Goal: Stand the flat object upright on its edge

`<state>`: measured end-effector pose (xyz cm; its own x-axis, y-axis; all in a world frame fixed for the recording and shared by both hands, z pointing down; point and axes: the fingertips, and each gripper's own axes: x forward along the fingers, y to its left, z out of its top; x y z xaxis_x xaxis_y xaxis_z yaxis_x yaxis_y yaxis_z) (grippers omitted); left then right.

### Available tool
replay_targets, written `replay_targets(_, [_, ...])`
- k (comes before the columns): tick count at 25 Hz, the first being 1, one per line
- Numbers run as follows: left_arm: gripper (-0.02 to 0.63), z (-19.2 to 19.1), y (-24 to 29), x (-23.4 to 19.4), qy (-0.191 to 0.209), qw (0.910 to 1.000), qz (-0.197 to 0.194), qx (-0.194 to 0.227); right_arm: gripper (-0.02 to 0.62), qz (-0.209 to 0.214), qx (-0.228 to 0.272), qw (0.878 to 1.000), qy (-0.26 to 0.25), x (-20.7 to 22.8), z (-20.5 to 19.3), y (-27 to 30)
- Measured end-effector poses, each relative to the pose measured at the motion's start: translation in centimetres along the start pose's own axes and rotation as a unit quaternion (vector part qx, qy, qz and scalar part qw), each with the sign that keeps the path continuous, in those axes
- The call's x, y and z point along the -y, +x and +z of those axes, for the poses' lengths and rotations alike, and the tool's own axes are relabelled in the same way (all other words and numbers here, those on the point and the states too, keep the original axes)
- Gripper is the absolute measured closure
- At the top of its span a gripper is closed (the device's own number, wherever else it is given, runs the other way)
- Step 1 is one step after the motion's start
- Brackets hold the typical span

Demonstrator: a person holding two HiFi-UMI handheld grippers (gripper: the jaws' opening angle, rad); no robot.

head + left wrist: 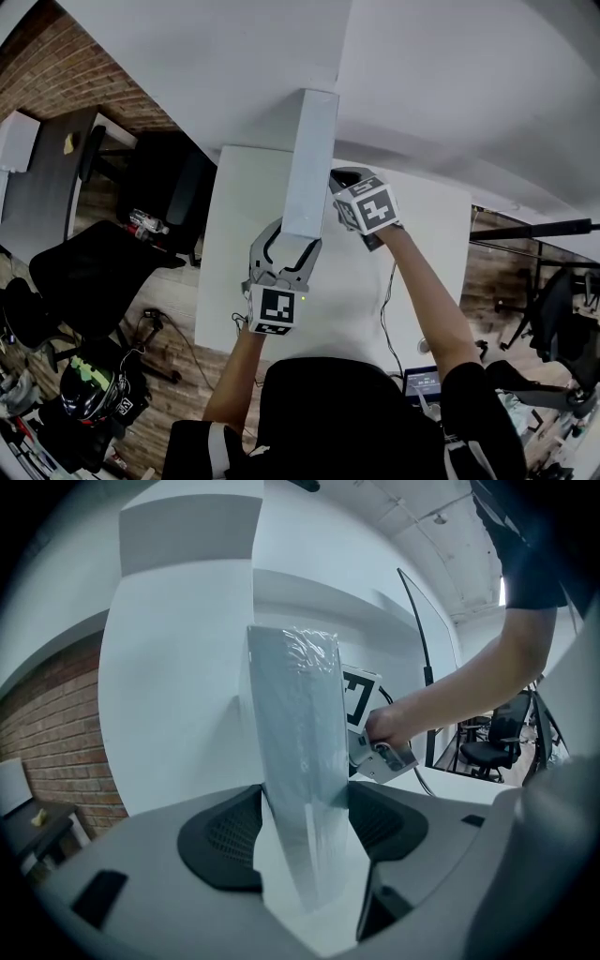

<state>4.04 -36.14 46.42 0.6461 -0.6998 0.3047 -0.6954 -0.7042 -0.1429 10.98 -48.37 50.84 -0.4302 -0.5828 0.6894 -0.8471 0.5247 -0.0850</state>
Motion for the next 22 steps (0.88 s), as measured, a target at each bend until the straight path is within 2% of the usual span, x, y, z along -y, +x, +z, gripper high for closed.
replay_targets(5, [0.308, -0.1, -0.1, -0.3, -0.005, 1.0, 0.003, 0.003, 0.552, -0.003, 0.001, 1.0, 0.005, -0.1, -0.3, -0.7])
replay_targets(11, [0.308, 1.1, -1.1, -0.9, 0.01, 0.9998, 0.01, 0.014, 0.552, -0.009, -0.003, 1.0, 0.006, -0.4, -1.4, -2.3])
replay_targets(19, [0.31, 1.1, -4.3, -0.4, -0.023, 0.9995, 0.011, 0.017, 0.552, -0.006, 0.018, 0.999, 0.045, -1.8, -2.6, -6.7])
replay_targets(22, [0.335, 1.5, -5.7, -0.5, -0.036, 0.999, 0.014, 0.02, 0.552, -0.005, 0.029, 0.998, 0.057, -2.7, -3.2, -8.5])
